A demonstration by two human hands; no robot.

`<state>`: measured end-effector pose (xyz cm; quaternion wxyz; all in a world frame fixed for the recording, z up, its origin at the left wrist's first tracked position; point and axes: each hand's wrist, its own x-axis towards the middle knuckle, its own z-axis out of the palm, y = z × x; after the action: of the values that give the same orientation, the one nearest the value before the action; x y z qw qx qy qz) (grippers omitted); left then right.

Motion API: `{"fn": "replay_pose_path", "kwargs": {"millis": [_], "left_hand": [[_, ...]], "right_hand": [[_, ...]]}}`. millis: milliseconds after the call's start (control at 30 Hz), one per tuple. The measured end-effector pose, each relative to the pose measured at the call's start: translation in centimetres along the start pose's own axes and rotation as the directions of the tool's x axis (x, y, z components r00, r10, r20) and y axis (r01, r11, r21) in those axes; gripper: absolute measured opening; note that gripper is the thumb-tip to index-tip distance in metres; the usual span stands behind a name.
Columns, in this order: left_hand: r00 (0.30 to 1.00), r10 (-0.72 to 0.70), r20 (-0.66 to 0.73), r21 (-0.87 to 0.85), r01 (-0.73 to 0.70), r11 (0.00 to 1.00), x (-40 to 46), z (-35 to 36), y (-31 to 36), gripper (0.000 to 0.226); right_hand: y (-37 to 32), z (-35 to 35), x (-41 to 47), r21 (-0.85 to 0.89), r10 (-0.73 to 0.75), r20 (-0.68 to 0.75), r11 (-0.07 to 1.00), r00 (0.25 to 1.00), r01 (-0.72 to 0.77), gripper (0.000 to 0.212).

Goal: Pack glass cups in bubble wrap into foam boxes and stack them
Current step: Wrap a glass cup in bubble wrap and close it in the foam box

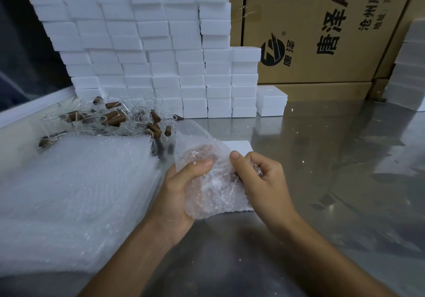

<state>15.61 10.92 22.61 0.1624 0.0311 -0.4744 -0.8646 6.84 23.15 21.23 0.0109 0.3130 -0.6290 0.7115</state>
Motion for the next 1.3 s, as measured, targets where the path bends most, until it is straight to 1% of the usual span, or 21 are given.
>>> {"fn": "replay_pose_path", "kwargs": {"millis": [100, 167, 233, 300, 333, 433, 467, 567, 600, 667, 733, 800, 867, 1000, 1100, 1167, 1233, 1300], "left_hand": [[0.999, 0.034, 0.027, 0.047, -0.035, 0.998, -0.1, 0.1, -0.1, 0.041], [0.998, 0.053, 0.031, 0.074, -0.056, 0.996, -0.1, 0.3, 0.0, 0.038], [0.996, 0.086, 0.007, 0.099, -0.087, 0.991, 0.2, 0.1, 0.3, 0.031], [0.991, 0.121, -0.051, 0.137, -0.113, 0.984, 0.5, -0.5, 1.1, 0.019], [0.989, 0.123, -0.076, 0.162, -0.110, 0.981, 0.7, -0.9, 1.5, 0.017], [0.992, 0.090, -0.086, 0.224, -0.068, 0.972, 0.8, -1.4, 2.4, 0.022], [0.993, 0.083, -0.078, 0.227, -0.064, 0.972, 0.7, -1.5, 2.5, 0.026], [0.997, 0.067, -0.042, 0.209, -0.057, 0.976, 0.8, -1.6, 2.6, 0.049], [0.998, 0.065, -0.023, 0.201, -0.059, 0.978, 0.8, -1.6, 2.6, 0.049], [0.998, 0.067, -0.010, 0.160, -0.065, 0.985, 0.7, -1.7, 2.5, 0.041], [0.998, 0.066, -0.018, 0.085, -0.064, 0.994, 0.7, -1.7, 2.6, 0.029], [0.998, 0.056, -0.035, 0.037, -0.055, 0.998, 0.7, -1.6, 2.6, 0.036], [0.996, 0.053, -0.076, 0.021, -0.052, 0.998, 0.8, -1.5, 2.6, 0.037], [0.989, 0.091, -0.115, 0.038, -0.087, 0.995, 0.7, -1.0, 2.0, 0.021], [0.967, 0.191, -0.167, 0.149, -0.166, 0.975, 0.7, -0.7, 1.4, 0.020], [0.948, 0.259, -0.188, 0.279, -0.201, 0.939, 0.8, -0.7, 0.9, 0.033], [0.911, 0.355, -0.210, 0.481, -0.220, 0.849, 0.8, -0.8, 0.4, 0.042], [0.873, 0.465, -0.147, 0.657, -0.265, 0.706, 0.7, -0.8, 0.2, 0.033]], "right_hand": [[0.1, 0.0, 0.0, 0.048, 0.055, -0.034, 0.997, 0.998, -0.054, 0.050], [0.0, -0.2, 0.1, 0.051, 0.057, -0.047, 0.997, 0.997, -0.055, 0.050], [0.0, -0.6, 0.4, 0.039, 0.053, -0.049, 0.998, 0.997, -0.052, 0.049], [-0.1, -1.2, 0.7, 0.025, 0.042, -0.035, 0.999, 0.999, -0.041, 0.049], [-0.2, -1.4, 0.9, 0.008, 0.028, -0.019, 1.000, 0.999, -0.027, 0.049], [-0.3, -2.2, 1.5, -0.053, -0.027, 0.040, 0.998, 0.999, 0.029, 0.047], [-0.4, -2.5, 1.6, -0.063, -0.039, 0.052, 0.997, 0.998, 0.043, 0.047], [-0.5, -3.3, 2.0, -0.072, -0.057, 0.069, 0.995, 0.996, 0.062, 0.047], [-0.5, -3.4, 2.0, -0.078, -0.060, 0.071, 0.995, 0.996, 0.065, 0.047], [-0.4, -3.5, 2.1, -0.093, -0.067, 0.065, 0.993, 0.996, 0.073, 0.047], [-0.3, -3.6, 2.2, -0.105, -0.079, 0.044, 0.991, 0.996, 0.083, 0.049], [-0.4, -3.8, 2.3, -0.107, -0.091, 0.026, 0.990, 0.996, 0.093, 0.049], [-0.4, -3.9, 2.3, -0.101, -0.097, 0.007, 0.990, 0.995, 0.097, 0.047], [-0.4, -3.7, 2.3, -0.087, -0.105, -0.020, 0.991, 0.994, 0.103, 0.047], [-0.4, -3.4, 2.1, -0.090, -0.117, -0.036, 0.989, 0.992, 0.113, 0.049], [-0.3, -3.3, 2.0, -0.093, -0.127, -0.040, 0.988, 0.991, 0.123, 0.049], [-0.3, -3.2, 2.0, -0.096, -0.136, -0.043, 0.987, 0.990, 0.132, 0.048], [-0.3, -3.1, 1.9, -0.095, -0.146, -0.049, 0.985, 0.988, 0.141, 0.049]]}}
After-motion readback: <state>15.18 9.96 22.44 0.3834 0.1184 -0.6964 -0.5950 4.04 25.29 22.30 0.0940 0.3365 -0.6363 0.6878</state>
